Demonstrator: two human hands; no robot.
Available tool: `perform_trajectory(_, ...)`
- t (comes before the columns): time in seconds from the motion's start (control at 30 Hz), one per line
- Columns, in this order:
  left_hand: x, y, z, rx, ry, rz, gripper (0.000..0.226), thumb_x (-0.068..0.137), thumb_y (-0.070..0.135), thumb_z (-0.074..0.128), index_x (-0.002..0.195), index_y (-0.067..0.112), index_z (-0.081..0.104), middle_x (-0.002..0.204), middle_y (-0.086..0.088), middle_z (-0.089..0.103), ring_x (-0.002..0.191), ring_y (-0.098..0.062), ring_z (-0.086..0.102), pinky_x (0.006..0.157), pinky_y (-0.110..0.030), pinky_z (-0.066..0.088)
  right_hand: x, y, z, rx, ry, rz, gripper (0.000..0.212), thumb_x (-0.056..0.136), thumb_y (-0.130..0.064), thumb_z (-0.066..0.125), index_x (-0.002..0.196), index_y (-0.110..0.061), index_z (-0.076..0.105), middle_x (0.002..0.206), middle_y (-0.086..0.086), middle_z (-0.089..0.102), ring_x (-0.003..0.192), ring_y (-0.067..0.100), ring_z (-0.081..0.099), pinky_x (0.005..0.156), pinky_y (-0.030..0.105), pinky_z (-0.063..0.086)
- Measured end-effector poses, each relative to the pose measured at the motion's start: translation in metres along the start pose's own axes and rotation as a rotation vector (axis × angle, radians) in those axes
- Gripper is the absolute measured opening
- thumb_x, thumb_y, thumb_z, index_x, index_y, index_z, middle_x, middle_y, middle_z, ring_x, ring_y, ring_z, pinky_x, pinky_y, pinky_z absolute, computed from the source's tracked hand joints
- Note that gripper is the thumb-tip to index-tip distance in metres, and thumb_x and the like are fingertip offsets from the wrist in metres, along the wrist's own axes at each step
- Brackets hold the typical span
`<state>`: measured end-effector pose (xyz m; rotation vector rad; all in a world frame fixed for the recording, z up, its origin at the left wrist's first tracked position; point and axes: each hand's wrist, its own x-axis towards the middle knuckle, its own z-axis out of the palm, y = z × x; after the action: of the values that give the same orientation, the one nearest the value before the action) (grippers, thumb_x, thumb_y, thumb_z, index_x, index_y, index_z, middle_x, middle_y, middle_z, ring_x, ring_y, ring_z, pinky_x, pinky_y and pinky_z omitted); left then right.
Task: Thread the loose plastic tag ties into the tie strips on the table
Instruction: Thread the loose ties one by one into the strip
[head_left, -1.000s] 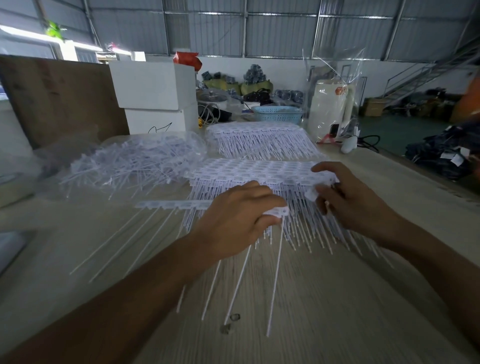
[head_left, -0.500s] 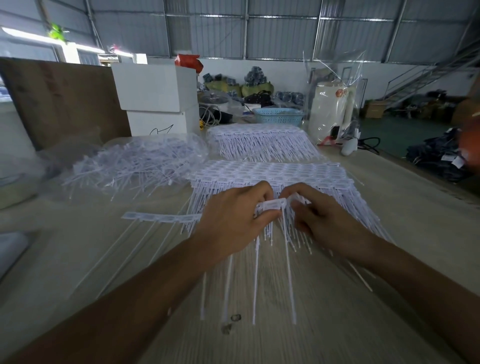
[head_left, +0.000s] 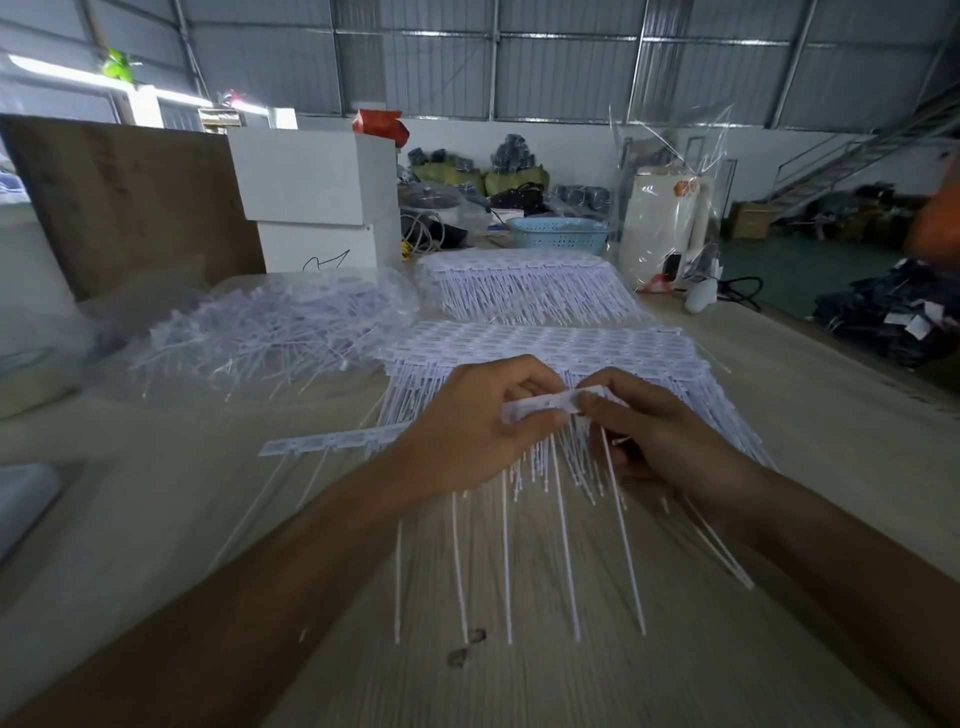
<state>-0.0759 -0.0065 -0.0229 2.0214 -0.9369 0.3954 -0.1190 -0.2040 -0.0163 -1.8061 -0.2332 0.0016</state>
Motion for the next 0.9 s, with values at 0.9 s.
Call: perform_trajectory(0.9, 0.000, -0.013, -0.002, 0.229, -0.043, 0.184, 0.026, 0.102, 0.027, 0.051, 0.101, 0.011, 0.071, 0.086, -0.001, 0.070, 0.073, -0.015, 0.064, 0.068, -0.035, 0.046, -0.007, -0.003, 0.002, -0.268, -0.017, -0.273, 0.016, 0.103, -0.017, 0.048, 0.102, -0.003, 0.055, 0.058, 0.003, 0.051, 0.042, 0.003, 0.039, 0.044, 0.013, 0.032)
